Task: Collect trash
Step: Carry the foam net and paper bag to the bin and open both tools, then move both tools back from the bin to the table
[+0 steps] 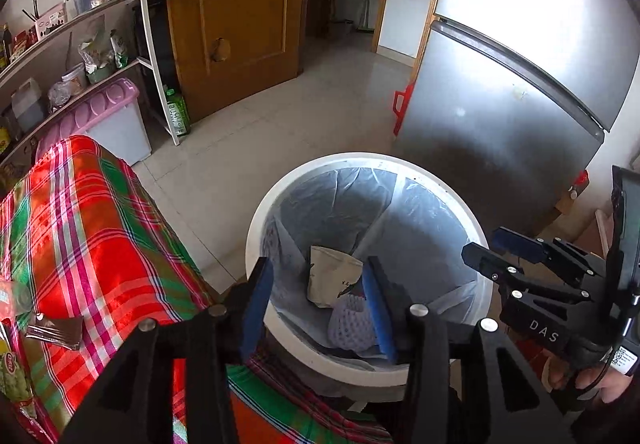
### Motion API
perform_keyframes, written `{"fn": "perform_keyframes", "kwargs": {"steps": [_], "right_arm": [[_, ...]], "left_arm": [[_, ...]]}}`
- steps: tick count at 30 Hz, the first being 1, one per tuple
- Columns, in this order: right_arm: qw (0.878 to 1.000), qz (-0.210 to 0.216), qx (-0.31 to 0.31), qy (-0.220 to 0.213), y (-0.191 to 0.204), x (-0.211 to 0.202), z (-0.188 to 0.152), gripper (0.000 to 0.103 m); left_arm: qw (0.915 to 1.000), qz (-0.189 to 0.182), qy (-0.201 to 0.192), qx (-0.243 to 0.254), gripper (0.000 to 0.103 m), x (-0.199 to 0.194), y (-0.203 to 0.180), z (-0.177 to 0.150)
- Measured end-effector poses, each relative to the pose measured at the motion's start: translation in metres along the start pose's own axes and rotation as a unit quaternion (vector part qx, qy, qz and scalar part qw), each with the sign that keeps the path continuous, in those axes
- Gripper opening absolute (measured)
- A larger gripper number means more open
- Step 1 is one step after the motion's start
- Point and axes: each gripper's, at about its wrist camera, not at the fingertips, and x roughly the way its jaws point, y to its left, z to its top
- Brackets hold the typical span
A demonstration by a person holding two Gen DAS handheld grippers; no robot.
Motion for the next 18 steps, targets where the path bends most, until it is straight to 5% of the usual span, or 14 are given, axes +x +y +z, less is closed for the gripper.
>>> {"fn": "perform_keyframes", "kwargs": {"steps": [18], "right_arm": [[0.999, 0.021, -0.011, -0.039, 0.041, -0.040, 0.000, 0.052]], "left_arm": [[0.9972, 0.032, -0.064, -0.024, 0.059, -0.074, 0.032, -0.021]]}}
